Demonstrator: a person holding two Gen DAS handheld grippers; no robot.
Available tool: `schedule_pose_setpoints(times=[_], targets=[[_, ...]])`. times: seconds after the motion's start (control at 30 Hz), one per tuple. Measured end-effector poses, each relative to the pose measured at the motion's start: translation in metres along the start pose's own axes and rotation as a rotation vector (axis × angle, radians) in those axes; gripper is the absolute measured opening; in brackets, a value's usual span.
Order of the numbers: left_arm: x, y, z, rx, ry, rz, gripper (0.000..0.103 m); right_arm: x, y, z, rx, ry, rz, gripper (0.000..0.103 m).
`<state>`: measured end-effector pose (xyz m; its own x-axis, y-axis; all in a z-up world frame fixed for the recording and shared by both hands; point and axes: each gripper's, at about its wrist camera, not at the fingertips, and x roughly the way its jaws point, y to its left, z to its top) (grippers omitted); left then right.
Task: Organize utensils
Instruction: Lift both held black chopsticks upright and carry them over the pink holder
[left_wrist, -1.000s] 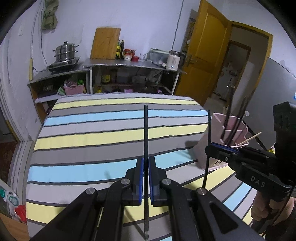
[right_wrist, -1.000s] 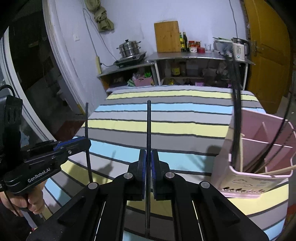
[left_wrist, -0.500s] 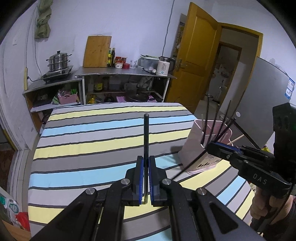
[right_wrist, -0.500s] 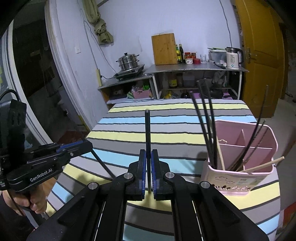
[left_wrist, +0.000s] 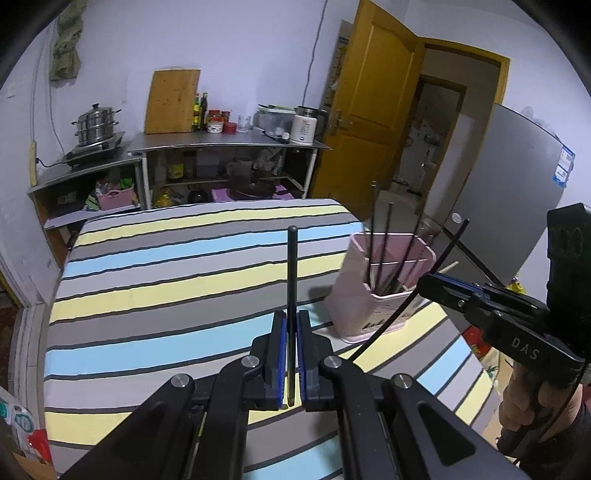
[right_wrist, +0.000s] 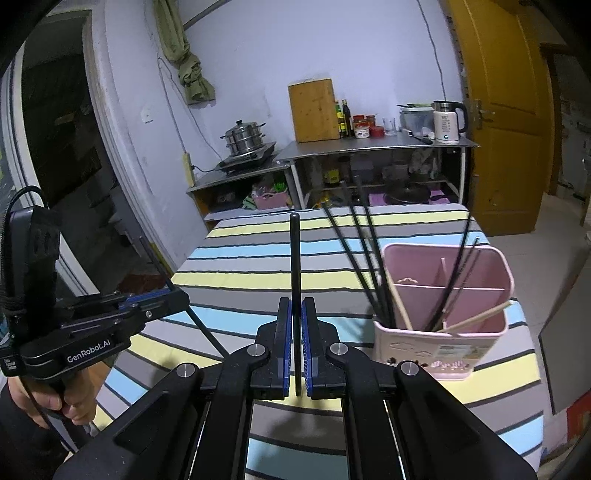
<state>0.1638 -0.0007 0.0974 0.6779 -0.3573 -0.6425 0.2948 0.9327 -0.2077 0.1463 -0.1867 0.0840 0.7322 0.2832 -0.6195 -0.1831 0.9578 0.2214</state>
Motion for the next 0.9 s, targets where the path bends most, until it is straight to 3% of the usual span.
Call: schedule_pose_setpoints(times=[0.43,0.9], targets=[[0.012,-0.042,0.025,0.022,-0.001,-0.112,0.005,-0.038,-0.039,0.002,0.064,-0.046,-0.071,0.005],[0.008,-0.091,0.088,0.087,-0.106,-0.186,0.005,-0.086,-0.063,0.043,0.075,-0.173,-0.129,0.005]])
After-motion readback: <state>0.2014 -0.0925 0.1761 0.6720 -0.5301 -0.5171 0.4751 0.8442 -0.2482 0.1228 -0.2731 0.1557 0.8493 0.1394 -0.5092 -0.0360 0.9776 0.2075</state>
